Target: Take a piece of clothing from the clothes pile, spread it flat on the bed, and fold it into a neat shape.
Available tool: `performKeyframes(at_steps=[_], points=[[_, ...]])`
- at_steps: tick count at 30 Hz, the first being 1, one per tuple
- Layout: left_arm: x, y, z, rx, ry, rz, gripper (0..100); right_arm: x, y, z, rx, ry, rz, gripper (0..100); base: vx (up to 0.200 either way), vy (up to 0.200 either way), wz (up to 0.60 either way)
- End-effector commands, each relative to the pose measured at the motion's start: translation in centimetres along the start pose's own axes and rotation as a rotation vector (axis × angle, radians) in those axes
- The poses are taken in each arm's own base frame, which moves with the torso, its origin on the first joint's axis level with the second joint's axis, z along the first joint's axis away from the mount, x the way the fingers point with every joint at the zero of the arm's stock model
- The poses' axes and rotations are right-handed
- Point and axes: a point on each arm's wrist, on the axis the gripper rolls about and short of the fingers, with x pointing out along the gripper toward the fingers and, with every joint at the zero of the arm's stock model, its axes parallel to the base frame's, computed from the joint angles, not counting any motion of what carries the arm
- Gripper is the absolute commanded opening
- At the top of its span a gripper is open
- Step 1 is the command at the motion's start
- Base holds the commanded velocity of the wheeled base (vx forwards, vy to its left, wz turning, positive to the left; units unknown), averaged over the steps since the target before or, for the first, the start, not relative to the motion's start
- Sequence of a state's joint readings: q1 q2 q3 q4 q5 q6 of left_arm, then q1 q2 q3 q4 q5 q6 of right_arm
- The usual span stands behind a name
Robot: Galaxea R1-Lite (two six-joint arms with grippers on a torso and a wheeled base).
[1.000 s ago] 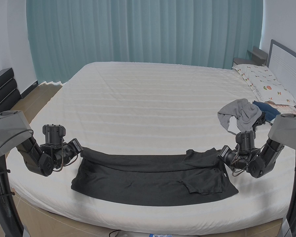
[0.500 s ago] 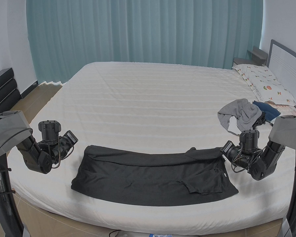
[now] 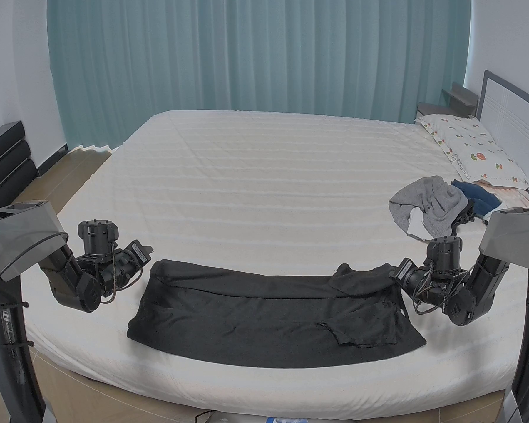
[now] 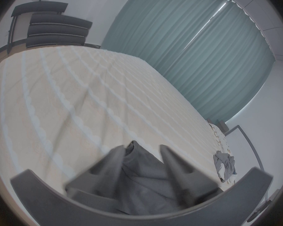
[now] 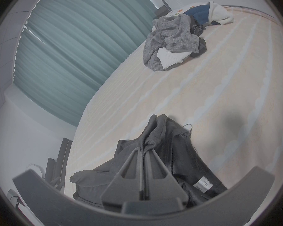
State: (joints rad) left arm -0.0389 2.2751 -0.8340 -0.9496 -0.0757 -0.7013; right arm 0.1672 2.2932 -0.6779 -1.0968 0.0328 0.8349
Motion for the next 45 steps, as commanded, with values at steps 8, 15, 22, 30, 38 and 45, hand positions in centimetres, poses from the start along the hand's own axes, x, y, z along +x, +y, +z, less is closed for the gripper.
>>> performKeyframes(at_steps=[8, 15, 22, 30, 38, 45], points=[[2.6, -1.8, 2.0, 0.096, 0.109, -0.066, 100, 0.0, -0.3, -1.2, -0.006, 0.044, 0.004, 0, 0.000, 0.000, 0.00], [4.8, -1.1, 0.4, 0.208, 0.192, -0.028, 100, 0.0, -0.1, -1.2, -0.009, 0.044, 0.008, 0, 0.000, 0.000, 0.00], [5.9, -1.0, 0.0, 0.210, 0.193, -0.033, 100, 0.0, -0.1, -1.2, -0.007, 0.044, 0.008, 0, 0.000, 0.000, 0.00], [5.8, -0.7, -0.7, 0.218, 0.210, 0.007, 0, 0.0, -0.2, -1.1, -0.006, 0.041, 0.007, 0, 0.000, 0.000, 0.00], [5.7, -0.7, -0.3, 0.258, 0.162, 0.074, 0, 0.0, -0.2, -0.9, -0.004, 0.034, 0.009, 0, 0.000, 0.000, 0.00], [5.6, -0.8, 0.4, 0.251, 0.103, 0.109, 0, 0.0, 0.1, -0.5, 0.004, 0.013, 0.030, 0, 0.000, 0.000, 0.00]])
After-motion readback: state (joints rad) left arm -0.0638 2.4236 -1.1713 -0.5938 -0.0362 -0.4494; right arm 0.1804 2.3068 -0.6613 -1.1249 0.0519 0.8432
